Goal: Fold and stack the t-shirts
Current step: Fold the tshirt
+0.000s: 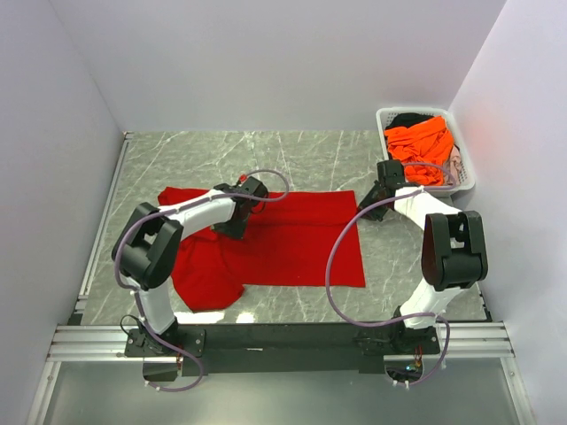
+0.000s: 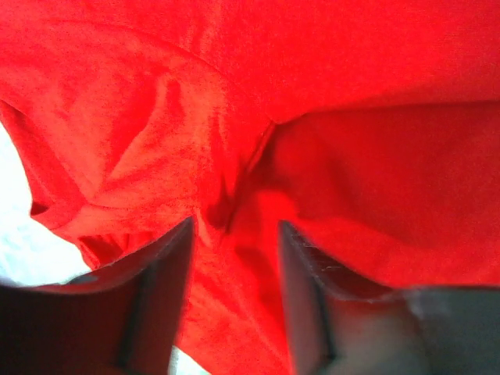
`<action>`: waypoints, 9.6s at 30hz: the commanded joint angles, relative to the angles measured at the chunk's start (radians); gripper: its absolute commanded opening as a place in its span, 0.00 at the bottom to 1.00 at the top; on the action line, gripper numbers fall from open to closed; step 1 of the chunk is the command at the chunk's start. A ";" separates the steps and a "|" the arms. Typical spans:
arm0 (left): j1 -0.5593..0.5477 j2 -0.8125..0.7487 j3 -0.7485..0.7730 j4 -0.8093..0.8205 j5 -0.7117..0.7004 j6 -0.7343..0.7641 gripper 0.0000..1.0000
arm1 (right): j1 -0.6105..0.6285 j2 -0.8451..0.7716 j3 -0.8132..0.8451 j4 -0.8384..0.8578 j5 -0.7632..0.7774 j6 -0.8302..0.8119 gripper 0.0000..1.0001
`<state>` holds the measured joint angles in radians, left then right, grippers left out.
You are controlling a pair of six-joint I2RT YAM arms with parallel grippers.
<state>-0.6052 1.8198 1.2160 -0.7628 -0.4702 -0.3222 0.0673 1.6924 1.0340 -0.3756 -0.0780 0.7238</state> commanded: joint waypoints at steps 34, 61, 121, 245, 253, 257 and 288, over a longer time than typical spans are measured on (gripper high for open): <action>0.694 0.041 0.122 0.329 0.309 -0.153 0.54 | 0.097 0.197 0.239 0.070 0.015 0.002 0.39; 0.763 0.228 0.321 0.284 0.226 -0.115 0.09 | 0.091 0.299 0.308 0.037 0.044 0.071 0.38; 0.513 -0.282 -0.096 0.306 0.334 -0.296 0.73 | 0.138 0.113 0.269 0.040 -0.031 -0.049 0.42; 0.740 -0.591 -0.320 0.010 0.266 -0.368 0.01 | 0.069 -0.324 -0.187 -0.285 0.241 -0.061 0.00; 0.743 -0.527 -0.219 0.025 0.265 -0.338 0.01 | 0.069 -0.238 -0.056 -0.286 0.231 -0.054 0.00; 0.743 -0.452 -0.161 0.048 0.291 -0.325 0.01 | 0.069 -0.145 0.021 -0.284 0.239 -0.057 0.00; 0.742 -0.145 0.077 0.132 0.329 -0.299 0.01 | 0.046 0.185 0.316 -0.270 0.257 -0.066 0.00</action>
<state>0.1314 1.6802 1.2434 -0.6548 -0.1287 -0.6353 0.1261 1.8725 1.3079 -0.6655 0.1448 0.6605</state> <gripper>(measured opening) 0.015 0.009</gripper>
